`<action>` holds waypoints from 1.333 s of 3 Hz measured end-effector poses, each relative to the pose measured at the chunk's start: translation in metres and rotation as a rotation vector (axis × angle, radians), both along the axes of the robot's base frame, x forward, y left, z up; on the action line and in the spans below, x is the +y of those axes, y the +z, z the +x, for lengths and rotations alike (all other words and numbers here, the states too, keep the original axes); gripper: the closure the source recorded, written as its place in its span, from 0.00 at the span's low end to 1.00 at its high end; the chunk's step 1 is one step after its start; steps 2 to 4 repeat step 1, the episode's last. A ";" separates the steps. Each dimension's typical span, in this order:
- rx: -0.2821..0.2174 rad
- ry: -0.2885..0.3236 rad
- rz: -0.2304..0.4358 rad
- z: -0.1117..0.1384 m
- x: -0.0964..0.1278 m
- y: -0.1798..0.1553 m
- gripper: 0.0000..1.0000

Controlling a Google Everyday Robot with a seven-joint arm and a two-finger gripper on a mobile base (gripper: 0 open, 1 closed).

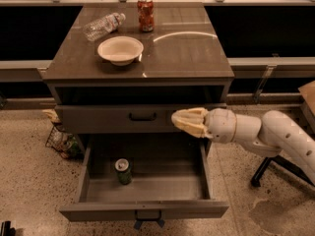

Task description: Place green can into middle drawer

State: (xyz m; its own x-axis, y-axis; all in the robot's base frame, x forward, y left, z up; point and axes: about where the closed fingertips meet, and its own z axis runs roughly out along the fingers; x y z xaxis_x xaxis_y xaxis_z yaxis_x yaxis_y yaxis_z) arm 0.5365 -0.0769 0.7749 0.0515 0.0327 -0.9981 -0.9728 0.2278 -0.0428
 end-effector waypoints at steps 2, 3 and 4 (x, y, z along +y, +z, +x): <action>-0.013 0.007 -0.006 -0.002 0.004 0.009 0.82; -0.013 0.007 -0.006 -0.002 0.004 0.009 0.82; -0.013 0.007 -0.006 -0.002 0.004 0.009 0.82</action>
Offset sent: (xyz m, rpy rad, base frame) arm 0.0000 0.0000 0.0000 0.0000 0.0000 0.0000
